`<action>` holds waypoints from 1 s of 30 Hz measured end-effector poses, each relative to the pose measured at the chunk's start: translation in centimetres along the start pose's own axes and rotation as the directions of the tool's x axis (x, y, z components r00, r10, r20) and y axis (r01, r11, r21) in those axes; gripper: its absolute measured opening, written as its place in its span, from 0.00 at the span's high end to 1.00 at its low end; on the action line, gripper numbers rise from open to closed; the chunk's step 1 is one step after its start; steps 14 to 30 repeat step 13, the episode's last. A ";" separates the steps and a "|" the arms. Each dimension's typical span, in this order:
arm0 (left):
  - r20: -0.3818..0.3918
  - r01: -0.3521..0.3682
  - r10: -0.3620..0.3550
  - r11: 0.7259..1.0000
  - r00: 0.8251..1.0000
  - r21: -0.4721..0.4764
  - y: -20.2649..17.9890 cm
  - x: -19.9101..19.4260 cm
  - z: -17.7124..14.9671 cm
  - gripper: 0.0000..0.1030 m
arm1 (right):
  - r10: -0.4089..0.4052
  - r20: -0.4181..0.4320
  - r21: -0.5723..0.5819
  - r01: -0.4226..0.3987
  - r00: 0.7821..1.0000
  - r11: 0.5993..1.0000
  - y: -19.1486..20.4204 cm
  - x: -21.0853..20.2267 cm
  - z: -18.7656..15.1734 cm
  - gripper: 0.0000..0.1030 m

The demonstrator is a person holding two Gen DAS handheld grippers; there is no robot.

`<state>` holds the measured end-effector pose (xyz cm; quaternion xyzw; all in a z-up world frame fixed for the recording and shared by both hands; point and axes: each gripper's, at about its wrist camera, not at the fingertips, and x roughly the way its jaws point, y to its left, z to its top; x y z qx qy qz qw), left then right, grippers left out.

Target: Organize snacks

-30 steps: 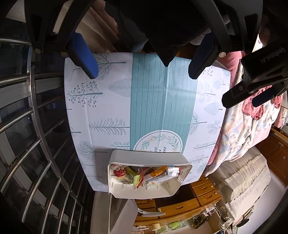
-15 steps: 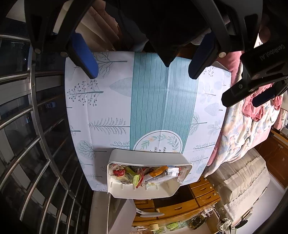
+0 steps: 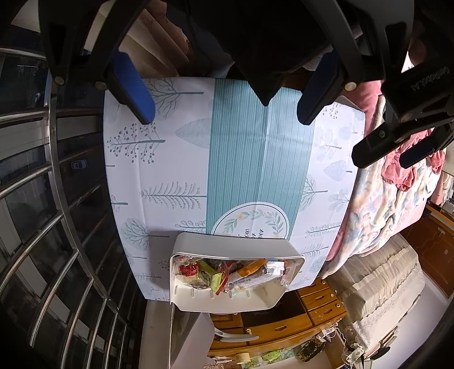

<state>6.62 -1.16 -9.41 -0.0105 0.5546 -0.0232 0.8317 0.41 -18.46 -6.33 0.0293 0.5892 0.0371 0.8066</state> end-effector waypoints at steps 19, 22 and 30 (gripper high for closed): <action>0.009 -0.004 0.004 1.000 1.000 -0.007 -0.3 0.1 0.3 0.01 | 0.003 -0.003 -0.002 -0.003 1.000 1.000 -0.3 0.1 0.3 0.02; 0.009 -0.004 0.004 1.000 1.000 -0.007 -0.3 0.1 0.3 0.01 | 0.003 -0.003 -0.002 -0.003 1.000 1.000 -0.3 0.1 0.3 0.02; 0.009 -0.004 0.004 1.000 1.000 -0.007 -0.3 0.1 0.3 0.01 | 0.003 -0.003 -0.002 -0.003 1.000 1.000 -0.3 0.1 0.3 0.02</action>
